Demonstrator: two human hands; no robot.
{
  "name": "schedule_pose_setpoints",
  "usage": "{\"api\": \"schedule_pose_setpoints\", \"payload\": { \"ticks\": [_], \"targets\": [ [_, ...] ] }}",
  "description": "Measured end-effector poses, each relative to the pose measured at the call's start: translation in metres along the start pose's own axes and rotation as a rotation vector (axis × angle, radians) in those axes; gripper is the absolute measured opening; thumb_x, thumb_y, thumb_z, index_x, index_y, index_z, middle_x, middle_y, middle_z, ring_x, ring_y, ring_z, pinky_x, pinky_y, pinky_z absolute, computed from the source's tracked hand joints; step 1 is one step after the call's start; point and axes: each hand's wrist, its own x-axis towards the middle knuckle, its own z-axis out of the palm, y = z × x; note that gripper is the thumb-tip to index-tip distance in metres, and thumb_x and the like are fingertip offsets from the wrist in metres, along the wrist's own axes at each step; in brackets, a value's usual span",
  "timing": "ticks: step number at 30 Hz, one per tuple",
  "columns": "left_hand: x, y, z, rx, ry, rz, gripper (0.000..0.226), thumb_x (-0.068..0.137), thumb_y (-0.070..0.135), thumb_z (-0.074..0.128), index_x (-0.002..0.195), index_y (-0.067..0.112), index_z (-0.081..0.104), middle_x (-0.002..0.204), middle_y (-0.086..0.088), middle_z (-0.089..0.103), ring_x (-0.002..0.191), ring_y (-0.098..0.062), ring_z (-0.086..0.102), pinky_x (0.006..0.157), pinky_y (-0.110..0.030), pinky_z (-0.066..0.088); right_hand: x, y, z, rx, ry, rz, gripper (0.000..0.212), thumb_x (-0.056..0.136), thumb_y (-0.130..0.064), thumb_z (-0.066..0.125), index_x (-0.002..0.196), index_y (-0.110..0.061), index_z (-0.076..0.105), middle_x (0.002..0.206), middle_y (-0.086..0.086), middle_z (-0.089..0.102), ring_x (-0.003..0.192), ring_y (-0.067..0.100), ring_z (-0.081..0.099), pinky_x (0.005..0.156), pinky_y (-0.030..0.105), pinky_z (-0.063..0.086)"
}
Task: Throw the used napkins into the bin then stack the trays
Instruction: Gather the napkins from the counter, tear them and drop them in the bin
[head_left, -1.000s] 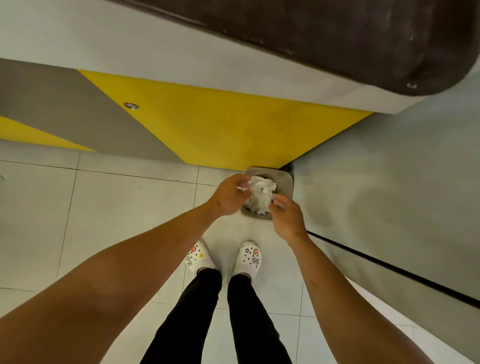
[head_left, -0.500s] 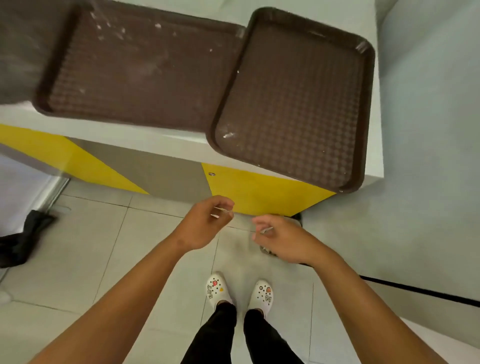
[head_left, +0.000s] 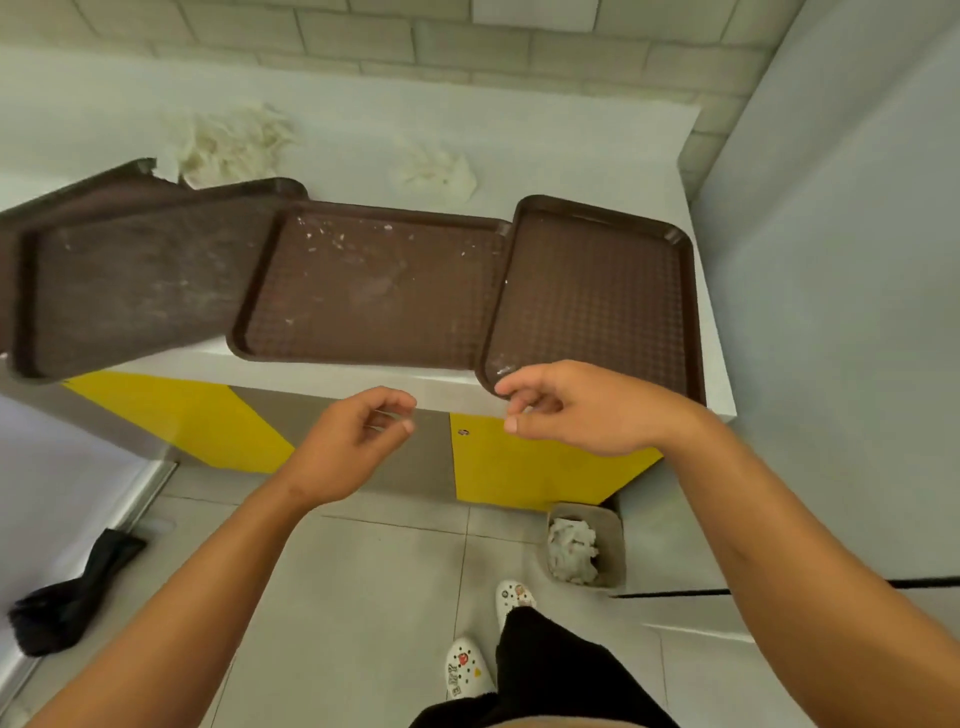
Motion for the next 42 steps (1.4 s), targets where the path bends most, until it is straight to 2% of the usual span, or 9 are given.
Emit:
{"api": "schedule_pose_setpoints", "payload": {
  "ticks": [7, 11, 16, 19, 25, 31, 34, 38, 42],
  "targets": [
    [0.048, 0.018, -0.034, 0.073, -0.003, 0.110, 0.018, 0.092, 0.015, 0.069, 0.106, 0.026, 0.069, 0.104, 0.016, 0.070, 0.092, -0.004, 0.068, 0.081, -0.016, 0.053, 0.021, -0.001, -0.040, 0.021, 0.111, 0.012, 0.053, 0.095, -0.044, 0.064, 0.144, -0.029, 0.052, 0.117, -0.018, 0.067, 0.099, -0.005, 0.065, 0.097, 0.026, 0.053],
    [0.097, 0.027, -0.058, 0.056, -0.021, 0.122, 0.019, 0.091, 0.014, 0.070, 0.106, 0.026, 0.070, 0.100, 0.012, 0.072, 0.092, -0.006, 0.068, 0.084, -0.020, 0.053, 0.054, 0.008, -0.069, 0.021, 0.162, 0.035, 0.052, 0.095, -0.045, 0.064, 0.143, -0.030, 0.053, 0.117, -0.018, 0.067, 0.098, -0.004, 0.065, 0.098, 0.026, 0.052],
    [0.168, 0.032, -0.091, 0.155, -0.049, 0.152, 0.020, 0.091, 0.020, 0.070, 0.107, 0.032, 0.068, 0.101, 0.018, 0.070, 0.095, -0.003, 0.067, 0.084, -0.015, 0.050, 0.104, 0.012, -0.111, 0.055, 0.242, 0.067, 0.048, 0.096, -0.046, 0.062, 0.141, -0.032, 0.054, 0.114, -0.019, 0.067, 0.098, -0.005, 0.065, 0.096, 0.025, 0.053],
    [0.209, 0.035, -0.104, 0.219, -0.067, 0.173, 0.020, 0.092, 0.021, 0.070, 0.108, 0.032, 0.068, 0.101, 0.014, 0.071, 0.093, -0.004, 0.067, 0.083, -0.017, 0.051, 0.135, 0.013, -0.136, 0.055, 0.294, 0.072, 0.048, 0.095, -0.047, 0.062, 0.140, -0.033, 0.054, 0.114, -0.019, 0.066, 0.098, -0.003, 0.066, 0.096, 0.027, 0.053],
    [0.285, 0.031, -0.117, 0.292, -0.087, 0.177, 0.020, 0.092, 0.021, 0.068, 0.111, 0.027, 0.066, 0.102, 0.012, 0.070, 0.088, -0.004, 0.065, 0.082, -0.017, 0.051, 0.197, 0.019, -0.170, 0.000, 0.337, 0.093, 0.053, 0.094, -0.046, 0.064, 0.142, -0.031, 0.051, 0.127, -0.014, 0.061, 0.100, 0.002, 0.065, 0.099, 0.030, 0.052],
    [0.359, 0.025, -0.132, 0.402, -0.094, 0.199, 0.025, 0.094, 0.027, 0.064, 0.118, 0.027, 0.062, 0.102, 0.007, 0.065, 0.084, -0.010, 0.065, 0.079, -0.023, 0.052, 0.256, 0.018, -0.189, -0.054, 0.353, 0.145, 0.058, 0.095, -0.041, 0.065, 0.149, -0.029, 0.045, 0.140, -0.009, 0.054, 0.110, 0.011, 0.060, 0.098, 0.028, 0.047],
    [0.391, 0.018, -0.139, 0.463, -0.114, 0.201, 0.029, 0.093, 0.028, 0.064, 0.122, 0.024, 0.061, 0.106, 0.003, 0.064, 0.084, -0.013, 0.065, 0.084, -0.030, 0.053, 0.287, 0.015, -0.190, -0.068, 0.355, 0.175, 0.062, 0.094, -0.039, 0.065, 0.150, -0.027, 0.043, 0.144, -0.006, 0.053, 0.114, 0.015, 0.059, 0.098, 0.027, 0.046],
    [0.435, 0.004, -0.149, 0.572, -0.184, 0.214, 0.042, 0.093, 0.032, 0.066, 0.133, 0.025, 0.055, 0.122, -0.001, 0.061, 0.097, -0.015, 0.061, 0.090, -0.029, 0.048, 0.329, 0.013, -0.192, -0.172, 0.347, 0.235, 0.068, 0.095, -0.045, 0.063, 0.154, -0.023, 0.037, 0.152, 0.001, 0.046, 0.132, 0.022, 0.050, 0.108, 0.031, 0.039],
    [0.468, -0.007, -0.146, 0.627, -0.215, 0.162, 0.050, 0.093, 0.036, 0.065, 0.141, 0.028, 0.049, 0.138, -0.004, 0.051, 0.123, -0.023, 0.053, 0.105, -0.032, 0.041, 0.366, 0.012, -0.192, -0.219, 0.348, 0.297, 0.072, 0.095, -0.049, 0.061, 0.155, -0.021, 0.035, 0.157, 0.005, 0.040, 0.138, 0.026, 0.044, 0.112, 0.036, 0.037]
  ]
}}
